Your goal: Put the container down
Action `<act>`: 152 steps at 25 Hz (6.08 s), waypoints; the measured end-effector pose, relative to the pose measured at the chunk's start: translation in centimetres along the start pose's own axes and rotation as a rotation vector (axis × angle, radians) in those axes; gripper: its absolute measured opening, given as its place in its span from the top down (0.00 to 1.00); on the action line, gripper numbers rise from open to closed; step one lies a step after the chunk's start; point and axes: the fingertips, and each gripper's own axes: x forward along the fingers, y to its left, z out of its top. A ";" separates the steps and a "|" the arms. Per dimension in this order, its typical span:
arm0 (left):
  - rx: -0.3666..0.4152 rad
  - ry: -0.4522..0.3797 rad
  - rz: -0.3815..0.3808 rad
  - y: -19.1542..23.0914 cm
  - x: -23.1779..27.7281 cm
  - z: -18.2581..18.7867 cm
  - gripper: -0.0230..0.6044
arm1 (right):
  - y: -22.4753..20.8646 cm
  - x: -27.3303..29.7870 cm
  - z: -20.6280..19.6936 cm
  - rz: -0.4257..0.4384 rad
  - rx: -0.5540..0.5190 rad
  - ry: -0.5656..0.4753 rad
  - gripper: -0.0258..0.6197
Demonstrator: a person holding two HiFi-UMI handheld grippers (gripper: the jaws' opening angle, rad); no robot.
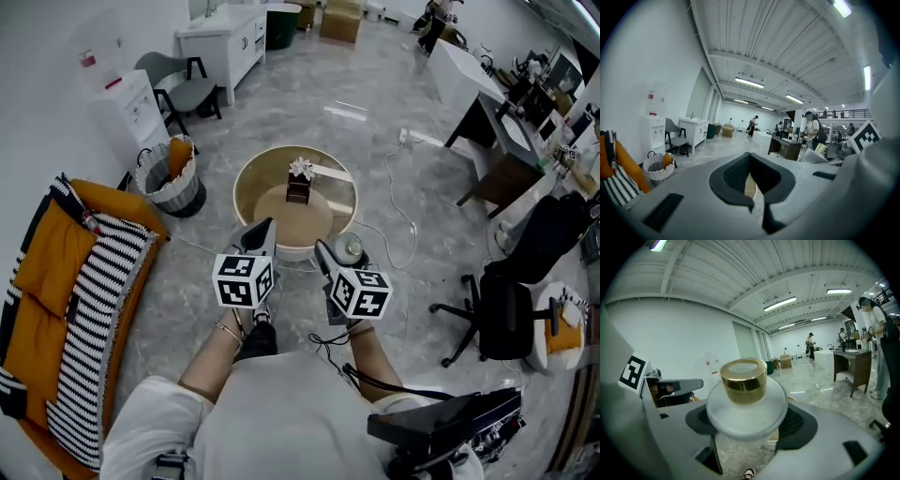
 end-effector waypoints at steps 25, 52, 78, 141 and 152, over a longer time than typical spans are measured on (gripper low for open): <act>-0.040 -0.001 -0.073 14.0 18.7 6.5 0.95 | -2.6 20.2 9.1 -0.068 -0.001 -0.003 0.42; -0.093 0.218 0.007 15.9 28.6 -1.9 0.95 | -10.8 29.2 6.2 -0.006 0.031 0.139 0.42; -0.196 0.478 0.020 15.4 32.7 -26.9 0.95 | -19.4 32.0 -17.1 -0.045 0.159 0.353 0.42; -0.241 0.570 0.045 16.2 35.0 -39.4 0.95 | -29.0 43.3 -29.3 -0.131 -0.063 0.438 0.42; -0.243 0.572 0.043 16.1 35.3 -39.5 0.95 | -28.8 43.2 -29.8 -0.138 -0.104 0.441 0.42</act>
